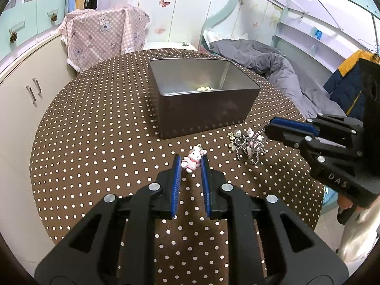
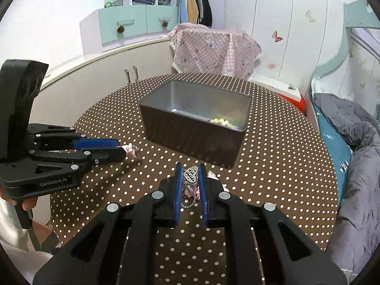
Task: Organize jewelry
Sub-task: 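Carry the charm and silver chain over the grey box and open both tools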
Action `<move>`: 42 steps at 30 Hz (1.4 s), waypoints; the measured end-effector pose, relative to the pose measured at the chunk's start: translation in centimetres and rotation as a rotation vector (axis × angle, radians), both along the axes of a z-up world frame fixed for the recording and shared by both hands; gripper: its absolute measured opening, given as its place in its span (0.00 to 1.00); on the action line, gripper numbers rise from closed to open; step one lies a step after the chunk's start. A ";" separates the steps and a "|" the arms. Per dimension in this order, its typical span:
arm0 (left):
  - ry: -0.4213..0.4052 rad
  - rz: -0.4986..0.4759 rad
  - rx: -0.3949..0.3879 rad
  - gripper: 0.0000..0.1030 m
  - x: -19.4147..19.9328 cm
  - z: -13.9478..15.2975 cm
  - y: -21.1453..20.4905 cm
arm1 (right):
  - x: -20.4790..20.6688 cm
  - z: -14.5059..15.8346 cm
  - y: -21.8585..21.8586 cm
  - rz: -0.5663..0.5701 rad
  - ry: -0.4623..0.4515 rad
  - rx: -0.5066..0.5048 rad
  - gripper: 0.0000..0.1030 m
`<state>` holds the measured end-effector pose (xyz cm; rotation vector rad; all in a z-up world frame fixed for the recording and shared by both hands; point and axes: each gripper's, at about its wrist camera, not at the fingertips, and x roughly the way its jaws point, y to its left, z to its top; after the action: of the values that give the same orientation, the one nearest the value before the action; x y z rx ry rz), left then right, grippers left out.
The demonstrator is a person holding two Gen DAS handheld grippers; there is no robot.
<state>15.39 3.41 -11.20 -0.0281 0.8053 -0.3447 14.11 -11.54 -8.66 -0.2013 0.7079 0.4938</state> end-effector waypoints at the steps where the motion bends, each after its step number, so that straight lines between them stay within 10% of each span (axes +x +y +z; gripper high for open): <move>1: -0.001 -0.001 0.000 0.16 0.0 0.1 0.0 | 0.0 0.2 -0.1 -0.003 -0.004 0.003 0.11; 42: -0.192 -0.001 0.010 0.16 2.2 8.2 0.1 | 1.6 11.0 -1.3 -0.017 -0.280 0.096 0.11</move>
<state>17.59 3.49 -2.99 0.0149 0.6168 -0.3391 15.66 -12.88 2.30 -0.1706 0.4111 0.4713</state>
